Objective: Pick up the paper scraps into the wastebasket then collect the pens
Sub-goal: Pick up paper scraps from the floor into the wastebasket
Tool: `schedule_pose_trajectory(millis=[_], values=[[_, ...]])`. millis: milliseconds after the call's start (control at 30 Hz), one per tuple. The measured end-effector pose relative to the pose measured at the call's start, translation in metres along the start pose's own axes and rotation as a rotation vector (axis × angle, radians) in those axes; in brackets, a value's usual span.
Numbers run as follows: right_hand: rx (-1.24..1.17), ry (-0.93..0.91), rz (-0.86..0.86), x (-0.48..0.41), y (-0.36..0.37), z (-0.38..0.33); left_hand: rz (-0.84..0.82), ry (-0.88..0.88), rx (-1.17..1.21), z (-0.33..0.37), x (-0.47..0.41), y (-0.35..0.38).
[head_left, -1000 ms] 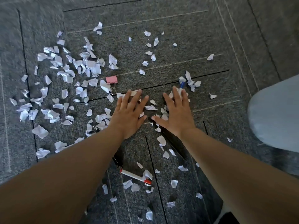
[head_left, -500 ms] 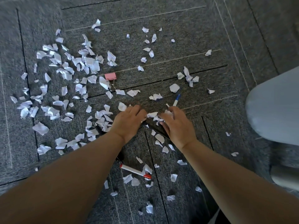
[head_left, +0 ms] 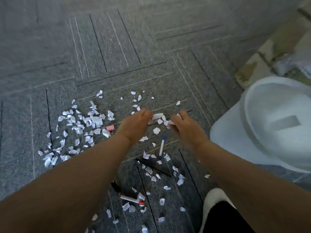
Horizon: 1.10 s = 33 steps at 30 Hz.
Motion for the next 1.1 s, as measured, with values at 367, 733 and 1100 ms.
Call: schedule_pose_trajectory(millis=[367, 733, 1100], values=[[0.219, 0.196, 0.369, 0.092, -0.215, 0.075, 0.14, 0.373, -0.028, 0.194, -0.047, -0.102], [0.195, 0.697, -0.102, 0.171, -0.213, 0.142, -0.085, 0.32, -0.173, 0.31, -0.085, -0.038], [0.155, 0.633, -0.104, 0.181, -0.192, 0.136, -0.278, 0.265, -0.436, 0.289, -0.081, -0.016]])
Point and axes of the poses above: each hand's wrist, its own x-axis away from the middle knuckle, its own y-axis out of the palm, z = x × y, the point moved 2 cm from there along -x, towards the middle knuckle, and after that the axes turned 7 degrees about -z, right-handed, at the moved point
